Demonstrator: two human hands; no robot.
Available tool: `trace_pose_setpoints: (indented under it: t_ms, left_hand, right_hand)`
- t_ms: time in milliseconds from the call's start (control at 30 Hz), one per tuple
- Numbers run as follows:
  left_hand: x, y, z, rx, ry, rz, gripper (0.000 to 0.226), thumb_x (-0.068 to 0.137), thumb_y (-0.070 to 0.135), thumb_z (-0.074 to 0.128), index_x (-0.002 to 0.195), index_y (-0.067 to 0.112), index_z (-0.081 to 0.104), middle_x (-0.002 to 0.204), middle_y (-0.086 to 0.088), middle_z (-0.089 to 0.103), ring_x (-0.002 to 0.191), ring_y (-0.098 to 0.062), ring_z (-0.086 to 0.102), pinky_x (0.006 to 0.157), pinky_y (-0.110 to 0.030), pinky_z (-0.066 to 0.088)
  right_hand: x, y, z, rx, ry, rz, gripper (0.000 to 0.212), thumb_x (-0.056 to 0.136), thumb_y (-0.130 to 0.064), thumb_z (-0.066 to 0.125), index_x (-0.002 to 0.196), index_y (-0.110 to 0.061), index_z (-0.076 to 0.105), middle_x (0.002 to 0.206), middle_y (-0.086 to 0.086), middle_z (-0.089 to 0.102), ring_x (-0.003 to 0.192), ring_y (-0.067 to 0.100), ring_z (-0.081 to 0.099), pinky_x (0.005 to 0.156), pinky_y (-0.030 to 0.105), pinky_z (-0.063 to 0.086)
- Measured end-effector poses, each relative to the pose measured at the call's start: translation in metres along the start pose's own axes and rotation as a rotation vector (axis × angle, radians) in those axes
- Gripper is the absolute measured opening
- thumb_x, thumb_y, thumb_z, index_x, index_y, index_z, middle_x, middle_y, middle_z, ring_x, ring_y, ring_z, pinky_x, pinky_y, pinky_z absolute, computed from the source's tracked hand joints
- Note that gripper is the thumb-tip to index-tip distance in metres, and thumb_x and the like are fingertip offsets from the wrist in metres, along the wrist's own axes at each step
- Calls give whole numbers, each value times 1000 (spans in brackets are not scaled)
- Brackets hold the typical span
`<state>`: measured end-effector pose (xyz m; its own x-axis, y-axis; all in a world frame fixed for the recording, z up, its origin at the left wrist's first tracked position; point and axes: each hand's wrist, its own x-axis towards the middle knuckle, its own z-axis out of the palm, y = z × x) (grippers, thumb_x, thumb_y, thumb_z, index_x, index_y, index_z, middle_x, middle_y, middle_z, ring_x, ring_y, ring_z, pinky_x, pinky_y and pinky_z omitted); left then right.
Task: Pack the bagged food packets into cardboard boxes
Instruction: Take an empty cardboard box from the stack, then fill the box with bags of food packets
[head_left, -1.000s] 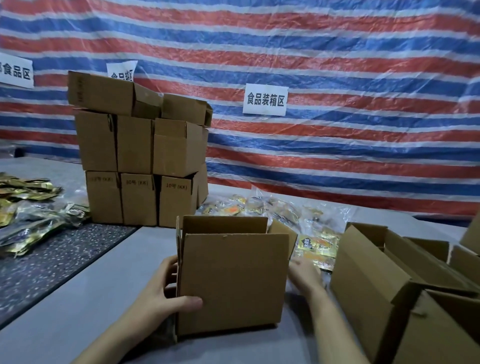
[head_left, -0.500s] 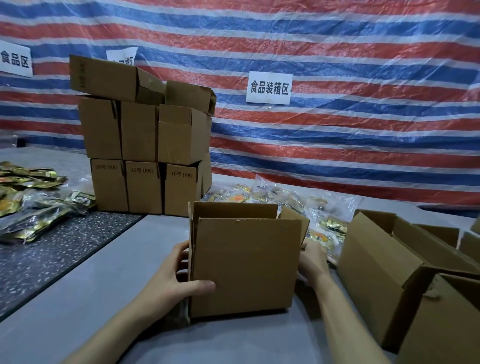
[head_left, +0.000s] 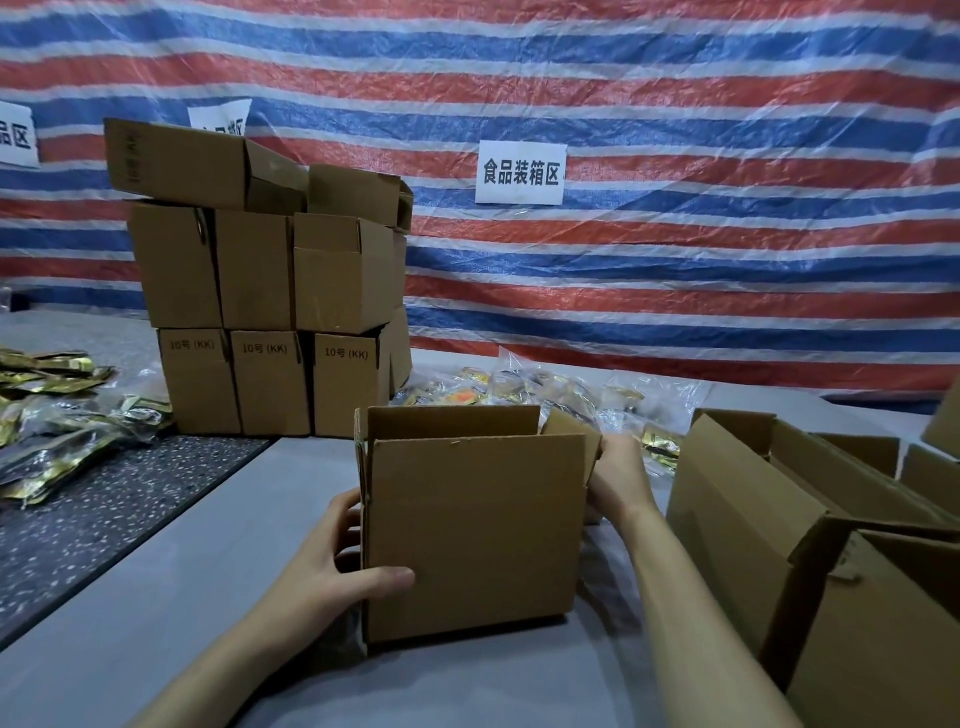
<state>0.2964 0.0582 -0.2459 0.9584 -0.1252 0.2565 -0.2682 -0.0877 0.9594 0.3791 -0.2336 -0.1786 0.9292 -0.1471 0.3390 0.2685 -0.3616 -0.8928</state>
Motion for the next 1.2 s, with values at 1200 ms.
trace_pose_setpoints:
  t_ms: [1200]
  left_hand:
    - [-2, -1, 1, -13, 6, -26, 99, 49, 42, 92, 137, 32, 50, 130, 0, 68, 115, -20, 68, 99, -47, 55]
  right_hand:
    - [7, -22, -18, -75, 502, 9, 29, 87, -22, 77, 73, -24, 52, 76, -7, 58, 72, 10, 58, 60, 27, 46]
